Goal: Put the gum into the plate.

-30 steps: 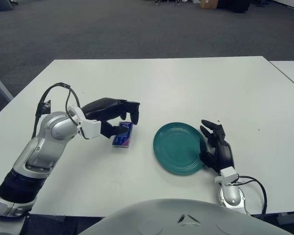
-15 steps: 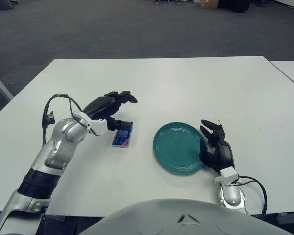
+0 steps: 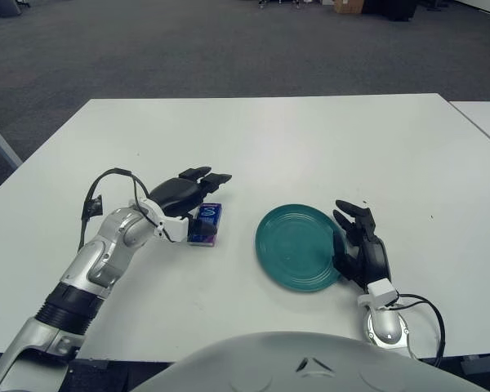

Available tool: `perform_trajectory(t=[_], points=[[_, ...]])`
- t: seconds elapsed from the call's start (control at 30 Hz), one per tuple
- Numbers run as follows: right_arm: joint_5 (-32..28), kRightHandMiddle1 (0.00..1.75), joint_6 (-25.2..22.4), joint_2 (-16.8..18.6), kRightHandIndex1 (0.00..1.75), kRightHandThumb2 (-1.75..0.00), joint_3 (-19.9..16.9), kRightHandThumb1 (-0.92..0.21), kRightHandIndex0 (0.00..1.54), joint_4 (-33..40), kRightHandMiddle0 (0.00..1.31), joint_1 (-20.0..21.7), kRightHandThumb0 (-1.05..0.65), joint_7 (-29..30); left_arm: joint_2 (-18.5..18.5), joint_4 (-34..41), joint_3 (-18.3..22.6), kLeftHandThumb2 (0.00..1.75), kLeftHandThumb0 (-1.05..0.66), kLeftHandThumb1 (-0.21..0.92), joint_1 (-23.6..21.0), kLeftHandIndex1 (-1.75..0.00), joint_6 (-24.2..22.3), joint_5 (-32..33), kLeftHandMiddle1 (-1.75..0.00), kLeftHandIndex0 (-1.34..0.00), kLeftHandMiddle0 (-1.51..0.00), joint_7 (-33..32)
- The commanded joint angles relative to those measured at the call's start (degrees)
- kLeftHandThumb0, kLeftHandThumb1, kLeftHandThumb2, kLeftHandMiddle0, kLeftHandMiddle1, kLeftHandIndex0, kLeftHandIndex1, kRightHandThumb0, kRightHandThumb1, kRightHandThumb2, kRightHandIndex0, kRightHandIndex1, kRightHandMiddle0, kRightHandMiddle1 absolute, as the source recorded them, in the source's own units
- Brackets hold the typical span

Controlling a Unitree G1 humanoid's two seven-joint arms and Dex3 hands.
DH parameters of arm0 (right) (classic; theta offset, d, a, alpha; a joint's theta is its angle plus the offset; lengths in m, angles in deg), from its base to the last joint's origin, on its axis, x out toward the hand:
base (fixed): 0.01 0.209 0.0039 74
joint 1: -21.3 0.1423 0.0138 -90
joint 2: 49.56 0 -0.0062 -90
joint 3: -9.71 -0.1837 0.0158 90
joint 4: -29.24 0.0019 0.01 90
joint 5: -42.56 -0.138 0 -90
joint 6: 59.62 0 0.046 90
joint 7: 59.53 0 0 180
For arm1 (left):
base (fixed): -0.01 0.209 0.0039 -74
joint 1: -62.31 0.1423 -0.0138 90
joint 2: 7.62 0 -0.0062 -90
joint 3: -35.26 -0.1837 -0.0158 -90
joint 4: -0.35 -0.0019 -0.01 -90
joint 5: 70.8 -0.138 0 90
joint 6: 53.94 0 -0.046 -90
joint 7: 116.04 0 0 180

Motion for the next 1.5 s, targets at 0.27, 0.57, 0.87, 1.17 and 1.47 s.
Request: perform_trajectory(t=[0.27,0.57,0.87,1.17,1.47], points=[[2.0,0.93,-1.7,-4.3,0.03,-0.76,-2.3,-0.92,0.49,-7.9,0.00,-3.3,-0.86,-0.1,-3.2,-2.3,-2.6,0.23,-1.05,0.92,-3.8,0.00,2.1,0.6,0.00,0.00,0.00,7.0],[2.3,0.93,-1.3,-4.4,0.03,-0.76,-2.3,-0.92,0.50,-8.2,0.00,-3.2,-0.87,0.1,-3.8,-6.3,-4.0,0.24,-1.05,0.92,-4.9,0.00,4.4,-0.6,0.00,0.00,0.00,7.3],[2.2,0.93,-1.6,-4.4,0.03,-0.76,-2.3,-0.92,0.50,-7.8,0.00,-3.3,-0.87,-0.2,-3.0,-11.2,-5.6,0.26,-1.05,0.92,-7.0,0.00,5.6,-3.3,0.00,0.00,0.00,5.4],[2.0,0.93,-1.9,-4.3,0.03,-0.75,-2.4,-0.92,0.49,-7.5,0.00,-3.3,-0.86,-0.2,-2.5,-13.3,-6.5,0.37,-1.05,0.92,-7.9,0.00,5.6,-5.0,0.00,0.00,0.00,3.6],[1.7,0.93,-1.8,-4.3,0.03,-0.76,-2.3,-0.92,0.49,-7.8,0.00,-3.2,-0.87,-0.3,-2.6,-16.3,-7.3,0.40,-1.05,0.92,-9.2,0.00,5.8,-7.4,0.00,0.00,0.00,0.5]])
